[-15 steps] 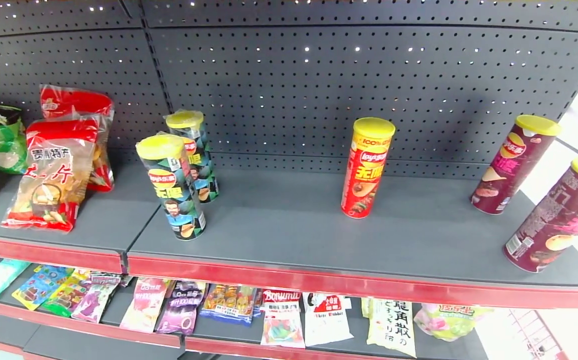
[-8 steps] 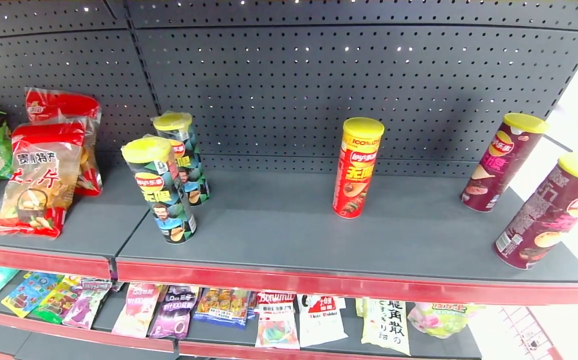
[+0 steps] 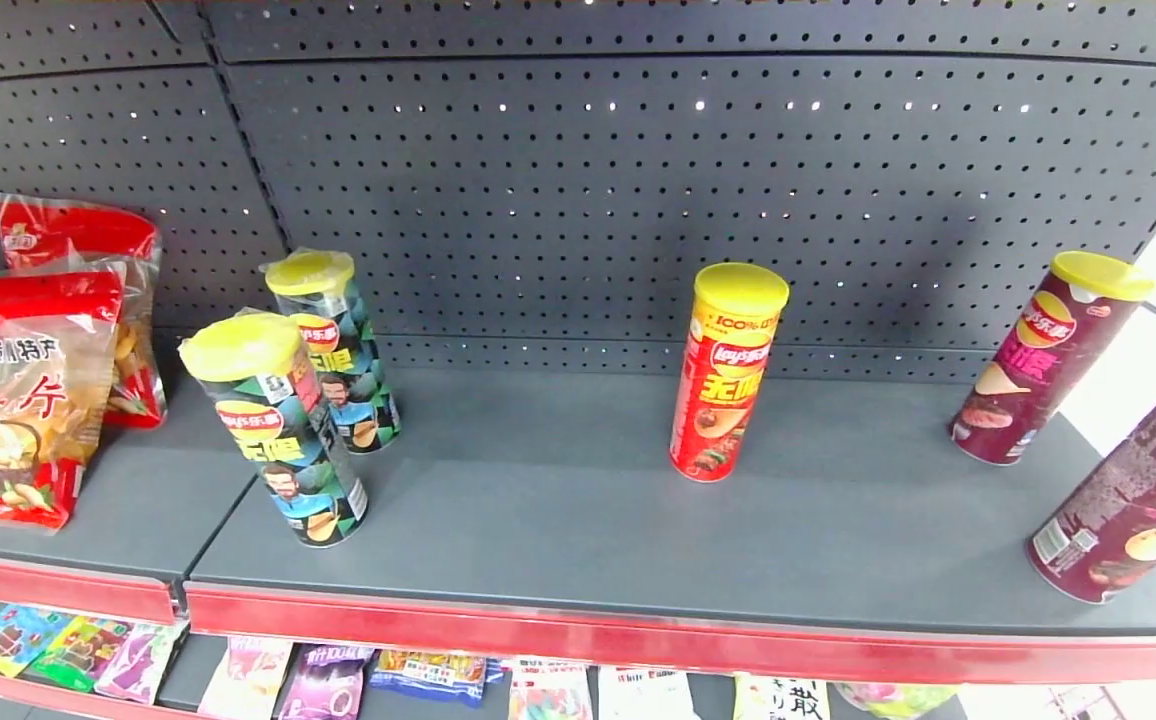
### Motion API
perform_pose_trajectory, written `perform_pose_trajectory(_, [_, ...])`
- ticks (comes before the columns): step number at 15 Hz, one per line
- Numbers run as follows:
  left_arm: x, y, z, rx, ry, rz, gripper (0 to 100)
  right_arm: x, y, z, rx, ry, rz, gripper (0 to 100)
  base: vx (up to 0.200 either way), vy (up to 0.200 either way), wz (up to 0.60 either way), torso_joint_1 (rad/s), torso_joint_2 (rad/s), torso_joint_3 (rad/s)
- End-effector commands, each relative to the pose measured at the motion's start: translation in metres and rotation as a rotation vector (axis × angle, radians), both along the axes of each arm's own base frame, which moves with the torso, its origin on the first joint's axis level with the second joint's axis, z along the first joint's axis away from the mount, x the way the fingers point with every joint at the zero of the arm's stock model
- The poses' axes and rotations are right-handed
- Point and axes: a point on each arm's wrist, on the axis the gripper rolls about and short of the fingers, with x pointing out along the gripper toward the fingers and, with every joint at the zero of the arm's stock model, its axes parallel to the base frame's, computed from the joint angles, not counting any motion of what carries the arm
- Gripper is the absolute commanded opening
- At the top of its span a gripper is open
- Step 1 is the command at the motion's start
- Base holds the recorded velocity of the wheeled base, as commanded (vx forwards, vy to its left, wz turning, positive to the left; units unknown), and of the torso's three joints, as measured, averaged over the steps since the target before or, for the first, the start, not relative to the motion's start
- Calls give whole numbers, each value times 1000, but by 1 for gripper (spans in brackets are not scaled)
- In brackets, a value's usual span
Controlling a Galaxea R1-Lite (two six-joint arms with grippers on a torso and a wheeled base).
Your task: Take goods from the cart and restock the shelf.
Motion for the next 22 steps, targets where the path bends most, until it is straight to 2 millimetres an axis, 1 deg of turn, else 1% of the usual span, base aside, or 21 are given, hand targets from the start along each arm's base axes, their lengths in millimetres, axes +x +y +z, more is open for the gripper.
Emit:
perform_pose_trajectory(1, [0, 0, 0, -10, 1, 1, 100, 0, 0, 1, -1, -16, 4, 0, 0, 0, 0, 0, 0, 0])
perform_pose_trajectory(2, [0, 0, 0, -5, 0, 1, 100, 0, 0, 1, -1, -31, 7, 0, 0, 0, 0, 0, 0, 0])
perform_pose_trajectory(3, [0, 0, 0, -4, 6, -1, 100, 1, 0, 3, 3, -40, 70, 0, 0, 0, 0, 0, 0, 0])
perform_pose_trajectory(5, [1, -1, 1, 13, 12, -28, 100, 1, 0, 12, 9, -49, 141, 0, 0, 0, 0, 0, 0, 0])
perform_pose_trajectory(6, [-1, -2, 9, 28, -25, -109, 100, 2, 0, 15, 16, -38, 183, 0, 0, 0, 0, 0, 0, 0])
perform_pose_trajectory(7, [-3, -5, 65, 30, -69, -228, 100, 3, 1, 15, 29, -25, 242, 0, 0, 0, 0, 0, 0, 0])
perform_pose_trajectory(8, [9, -6, 110, 3, -26, -301, 100, 3, 1, 14, 34, -20, 269, 0, 0, 0, 0, 0, 0, 0])
perform_pose_trajectory(9, [21, -8, 139, 7, -19, -382, 100, 3, 1, 12, 34, -15, 273, 0, 0, 0, 0, 0, 0, 0])
perform_pose_trajectory(10, [37, -11, 148, 58, 17, -511, 100, 4, 1, 13, 34, -9, 273, 0, 0, 0, 0, 0, 0, 0])
perform_pose_trajectory(11, [48, -13, 148, 141, 34, -644, 100, 5, 1, 13, 35, -3, 273, 0, 0, 0, 0, 0, 0, 0])
perform_pose_trajectory(12, [66, -15, 148, 159, 79, -746, 100, 5, 1, 12, 36, 1, 272, 0, 0, 0, 0, 0, 0, 0])
perform_pose_trajectory(13, [86, -16, 154, 149, 118, -808, 100, 5, 1, 12, 36, 2, 272, 0, 0, 0, 0, 0, 0, 0])
perform_pose_trajectory(15, [128, -20, 157, 174, 187, -868, 100, 5, 1, 11, 36, 10, 272, 0, 0, 0, 0, 0, 0, 0])
perform_pose_trajectory(17, [169, -44, 165, 195, 204, -984, 100, 6, 1, 8, 36, 21, 272, 0, 0, 0, 0, 0, 0, 0])
perform_pose_trajectory(19, [206, -75, 168, 226, 192, -1045, 100, 6, 1, 6, 35, 33, 270, 0, 0, 0, 0, 0, 0, 0])
perform_pose_trajectory(20, [216, -88, 168, 236, 185, -1076, 100, 7, 1, 6, 35, 36, 269, 0, 0, 0, 0, 0, 0, 0])
perform_pose_trajectory(21, [231, -109, 167, 244, 198, -1101, 100, 7, 1, 6, 36, 36, 267, 0, 0, 0, 0, 0, 0, 0])
perform_pose_trajectory(22, [243, -124, 167, 245, 214, -1097, 100, 7, 1, 6, 34, 36, 266, 0, 0, 0, 0, 0, 0, 0])
